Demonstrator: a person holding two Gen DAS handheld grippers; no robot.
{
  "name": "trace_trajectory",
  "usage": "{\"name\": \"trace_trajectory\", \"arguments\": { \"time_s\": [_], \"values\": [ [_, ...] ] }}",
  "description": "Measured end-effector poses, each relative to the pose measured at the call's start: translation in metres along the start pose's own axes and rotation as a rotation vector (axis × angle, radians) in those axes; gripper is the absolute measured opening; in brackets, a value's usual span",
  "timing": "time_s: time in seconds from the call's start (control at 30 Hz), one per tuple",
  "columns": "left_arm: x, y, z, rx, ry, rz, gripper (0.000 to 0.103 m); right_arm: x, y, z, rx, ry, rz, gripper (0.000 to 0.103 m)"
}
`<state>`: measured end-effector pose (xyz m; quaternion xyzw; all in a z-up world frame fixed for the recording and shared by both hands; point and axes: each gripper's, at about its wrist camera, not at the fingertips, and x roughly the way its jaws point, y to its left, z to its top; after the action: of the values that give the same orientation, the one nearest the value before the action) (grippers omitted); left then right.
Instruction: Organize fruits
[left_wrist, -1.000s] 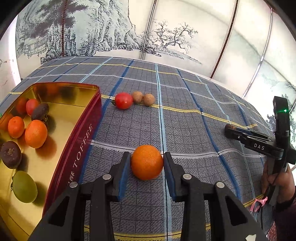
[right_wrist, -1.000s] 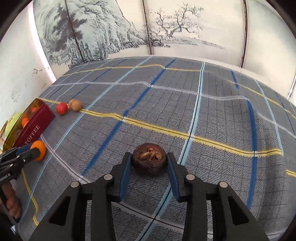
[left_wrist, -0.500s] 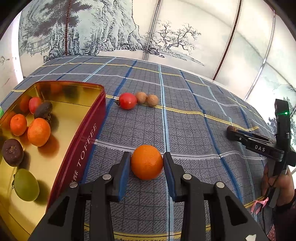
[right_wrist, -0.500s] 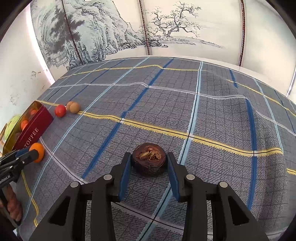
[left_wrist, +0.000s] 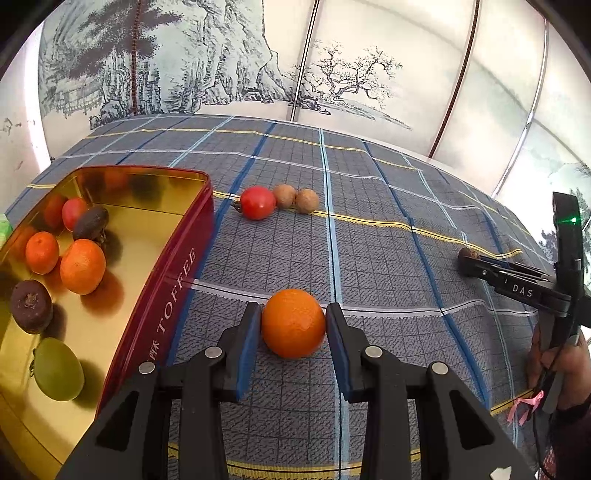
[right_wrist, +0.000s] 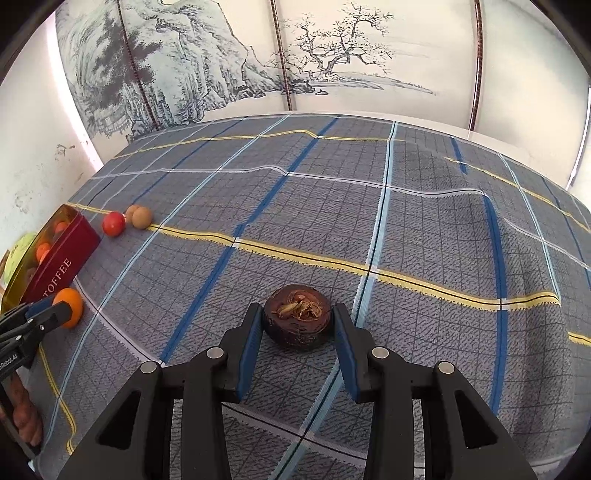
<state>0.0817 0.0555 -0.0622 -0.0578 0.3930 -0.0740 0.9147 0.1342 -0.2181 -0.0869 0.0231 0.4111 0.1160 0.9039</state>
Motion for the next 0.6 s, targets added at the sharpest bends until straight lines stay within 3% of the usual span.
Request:
{"name": "trace_trajectory", "arguments": {
  "time_s": [0.17, 0.37, 0.6],
  "values": [
    [-0.011, -0.005, -0.006, 0.004, -0.037, 0.016, 0.028, 0.000, 0.002, 0.000, -0.008, 0.001, -0.009, 0.039],
    [-0.035, -0.011, -0.018, 0.029, -0.029, -0.022, 0.024, 0.001, 0.003, 0.000, -0.008, 0.001, -0.008, 0.039],
    [-0.072, 0.023, -0.009, -0.051, -0.053, -0.012, 0.024, 0.002, 0.005, 0.000, -0.015, 0.002, -0.015, 0.039]
  ]
}}
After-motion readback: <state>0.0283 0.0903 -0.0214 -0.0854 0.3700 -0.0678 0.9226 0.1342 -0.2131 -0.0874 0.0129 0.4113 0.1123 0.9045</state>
